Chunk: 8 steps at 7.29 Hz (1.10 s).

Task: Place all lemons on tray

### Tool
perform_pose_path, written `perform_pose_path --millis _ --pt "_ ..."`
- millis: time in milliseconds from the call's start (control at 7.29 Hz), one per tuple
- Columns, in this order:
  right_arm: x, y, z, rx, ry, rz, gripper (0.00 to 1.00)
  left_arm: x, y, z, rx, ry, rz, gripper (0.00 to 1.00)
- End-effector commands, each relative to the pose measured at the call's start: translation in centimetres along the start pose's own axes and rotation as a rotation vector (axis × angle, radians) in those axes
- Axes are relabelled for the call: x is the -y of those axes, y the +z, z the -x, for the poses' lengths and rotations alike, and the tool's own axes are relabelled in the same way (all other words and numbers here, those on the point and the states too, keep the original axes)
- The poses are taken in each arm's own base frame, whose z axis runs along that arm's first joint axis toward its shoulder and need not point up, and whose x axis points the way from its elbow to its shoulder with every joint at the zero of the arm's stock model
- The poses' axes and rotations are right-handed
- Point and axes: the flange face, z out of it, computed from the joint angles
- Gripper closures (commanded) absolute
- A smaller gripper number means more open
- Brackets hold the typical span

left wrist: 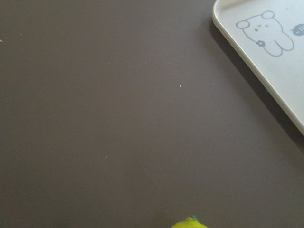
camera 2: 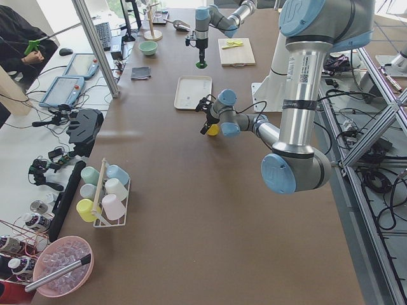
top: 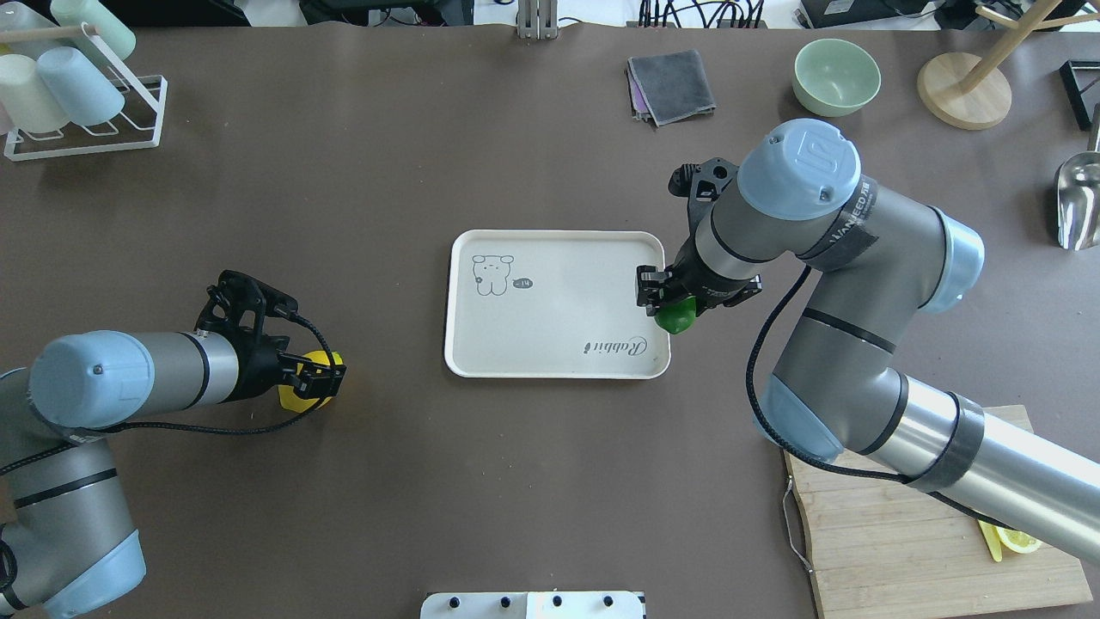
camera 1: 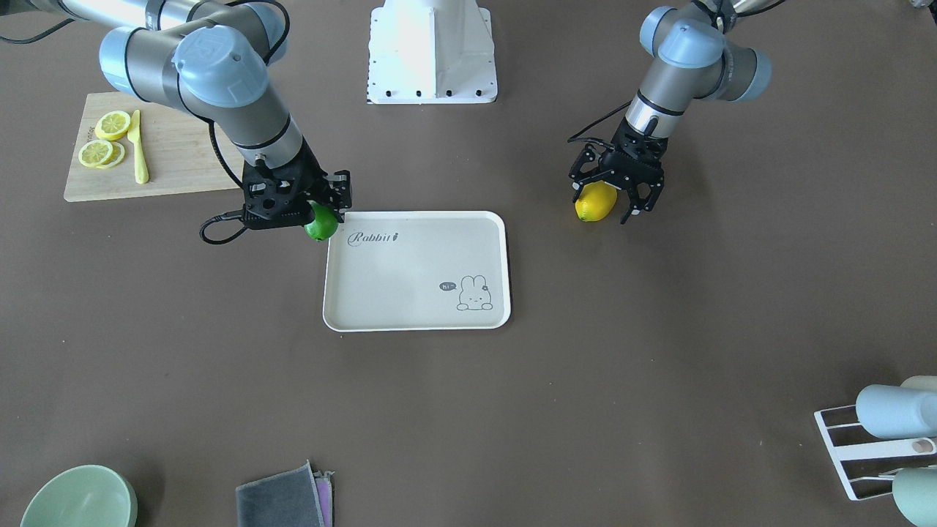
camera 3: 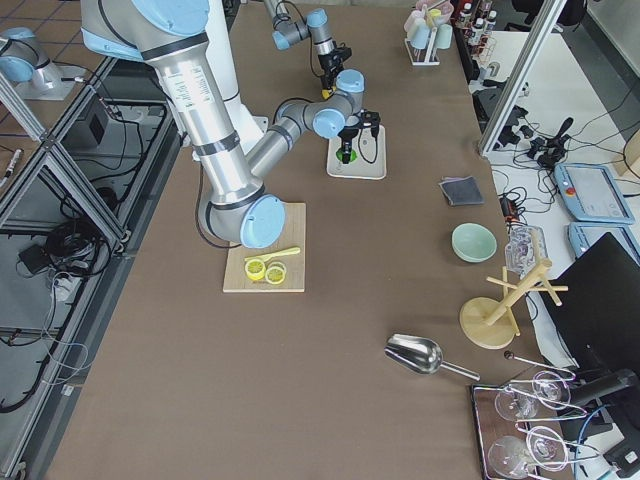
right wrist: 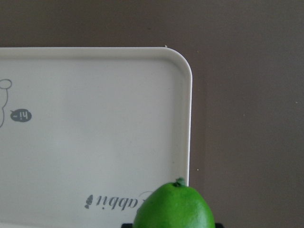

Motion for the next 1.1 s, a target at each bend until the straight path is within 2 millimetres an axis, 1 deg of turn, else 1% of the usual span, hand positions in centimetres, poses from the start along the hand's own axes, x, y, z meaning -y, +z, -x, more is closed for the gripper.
perform_pose_path --millis 0,137,274,411,548,685,823,960 --pt "0.8 1.6 0.2 -0.022 0.007 0.013 1.0 -0.5 0.0 -0.7 -0.012 -0.015 0.01 0.18" --pt "0.7 1.6 0.3 -0.019 0.006 0.013 1.0 -1.0 -0.2 -1.1 -0.018 -0.011 0.015 0.5" --pt "0.9 1.6 0.3 -0.006 -0.001 0.005 1.0 -1.0 -0.4 -1.2 -0.02 -0.01 0.015 0.99" --pt "0.9 1.8 0.3 -0.008 0.0 0.004 1.0 -0.3 -1.7 -2.1 -0.041 -0.006 0.002 1.0" --pt "0.9 1.7 0.3 -0.002 -0.004 0.001 1.0 0.4 -3.1 -3.5 -0.074 -0.008 0.05 1.0" --pt "1.3 2.0 0.6 0.001 -0.005 0.0 1.0 3.5 -4.0 -5.4 -0.067 -0.024 0.063 1.0" --pt "2.4 3.1 1.7 -0.007 -0.001 0.003 1.0 7.5 -4.3 -8.4 -0.045 -0.036 0.061 1.0" --pt "3.5 3.9 3.0 -0.006 -0.002 0.003 0.97 11.0 -5.0 -11.0 -0.021 -0.078 0.063 1.0"
